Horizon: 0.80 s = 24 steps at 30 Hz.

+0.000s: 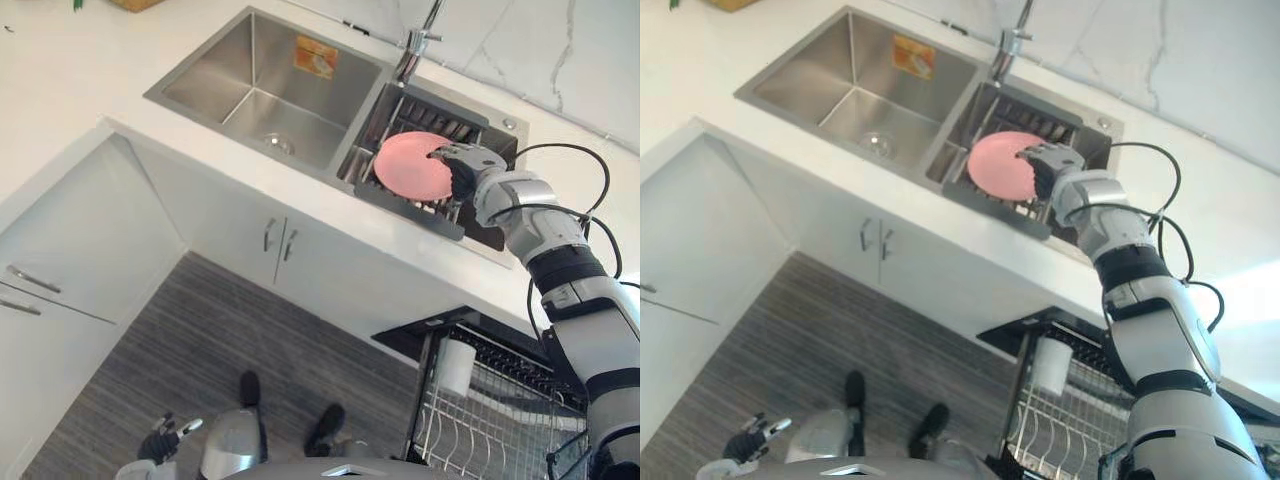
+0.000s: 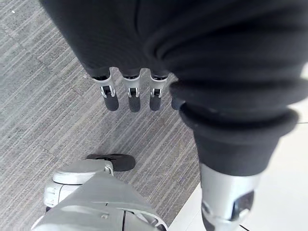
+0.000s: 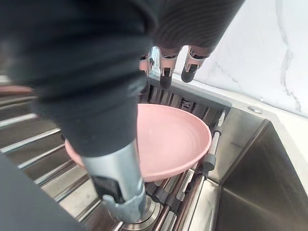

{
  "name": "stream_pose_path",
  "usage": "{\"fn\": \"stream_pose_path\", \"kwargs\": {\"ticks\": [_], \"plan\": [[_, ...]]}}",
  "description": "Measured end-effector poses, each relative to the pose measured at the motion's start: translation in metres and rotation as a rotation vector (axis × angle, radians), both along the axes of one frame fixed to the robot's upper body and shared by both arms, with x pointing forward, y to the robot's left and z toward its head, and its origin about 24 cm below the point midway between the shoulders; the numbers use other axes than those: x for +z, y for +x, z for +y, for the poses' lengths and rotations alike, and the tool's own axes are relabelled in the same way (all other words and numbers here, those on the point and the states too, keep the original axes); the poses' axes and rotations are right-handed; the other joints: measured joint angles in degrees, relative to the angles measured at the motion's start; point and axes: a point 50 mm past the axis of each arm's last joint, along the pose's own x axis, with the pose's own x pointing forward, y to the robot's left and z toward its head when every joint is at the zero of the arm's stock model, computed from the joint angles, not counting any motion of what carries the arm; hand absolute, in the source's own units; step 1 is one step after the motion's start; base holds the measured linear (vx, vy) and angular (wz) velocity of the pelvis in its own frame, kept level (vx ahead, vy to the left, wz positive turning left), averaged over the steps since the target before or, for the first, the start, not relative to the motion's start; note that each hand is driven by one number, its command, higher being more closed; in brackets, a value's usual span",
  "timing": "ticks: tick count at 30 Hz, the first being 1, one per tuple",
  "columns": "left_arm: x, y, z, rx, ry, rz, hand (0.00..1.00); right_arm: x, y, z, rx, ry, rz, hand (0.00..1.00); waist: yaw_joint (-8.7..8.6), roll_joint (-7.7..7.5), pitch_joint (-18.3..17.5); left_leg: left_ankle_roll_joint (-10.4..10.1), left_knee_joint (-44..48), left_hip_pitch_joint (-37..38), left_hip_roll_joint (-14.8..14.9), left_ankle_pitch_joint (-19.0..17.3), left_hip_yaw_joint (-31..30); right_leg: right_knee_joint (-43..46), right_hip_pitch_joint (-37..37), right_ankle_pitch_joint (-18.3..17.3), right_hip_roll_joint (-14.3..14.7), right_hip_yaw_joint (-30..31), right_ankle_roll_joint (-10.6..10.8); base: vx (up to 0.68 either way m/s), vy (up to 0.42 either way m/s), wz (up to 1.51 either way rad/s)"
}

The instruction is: Walk over to the sink, pick up the cup, carry it to the dishwasher, place the cup inside the dishwasher, then close the dishwasher door

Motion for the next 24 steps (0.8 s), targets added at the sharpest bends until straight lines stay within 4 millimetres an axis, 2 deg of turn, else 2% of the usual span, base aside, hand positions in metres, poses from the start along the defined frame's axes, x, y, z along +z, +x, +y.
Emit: {"fn": "stream_pose_path", "kwargs": {"ticks": [4, 6, 12, 19, 24], "plan": [[0.004, 0.007, 0.003, 0.001, 0.006, -0.032, 0.0, 0.004, 0.001, 0.001, 0.0, 0.028, -0.011, 0.0, 0.18, -0.23, 1.82, 0.2, 0.01, -0.59, 0.08, 0.21, 0.0, 0.02, -0.61, 0.03, 0.06, 0.0, -0.02, 0.0, 0.0, 0.0], [0.006, 0.01, 0.005, 0.004, 0.009, -0.043, 0.0, 0.016, 0.003, 0.001, -0.007, 0.038, -0.052, 0.0, 0.3, -0.32, 2.91, 0.3, 0.03, -1.41, 0.09, 0.32, 0.05, 0.02, -1.43, 0.2, 0.07, 0.03, -0.13, 0.0, 0.0, 0.0], [0.014, 0.022, 0.011, -0.011, 0.034, -0.095, 0.0, 0.031, 0.003, 0.0, -0.012, 0.055, -0.107, 0.0, 1.25, -0.62, 5.57, 0.38, 0.05, -2.39, 0.1, 0.37, 0.04, 0.04, -2.41, 0.29, 0.06, 0.12, -0.11, 0.01, 0.0, 0.0], [0.017, 0.031, 0.012, -0.003, 0.029, -0.128, 0.0, 0.035, 0.004, -0.001, -0.025, 0.054, -0.118, 0.0, 1.38, -0.64, 7.37, 0.59, 6.8, -5.89, 1.09, -2.7, -0.1, 0.05, -3.11, 0.78, 0.01, 0.57, -0.24, 0.02, 0.004, -0.01], [0.019, 0.034, 0.012, -0.004, 0.027, -0.143, 0.0, 0.037, 0.002, -0.005, -0.036, 0.044, -0.121, 0.0, 1.32, -0.45, 8.17, -0.17, 7.78, -7.07, 1.41, -3.5, 0.15, 0.1, -4.03, 0.87, 0.05, 1.31, -0.39, -0.04, 0.013, -0.05]]}}
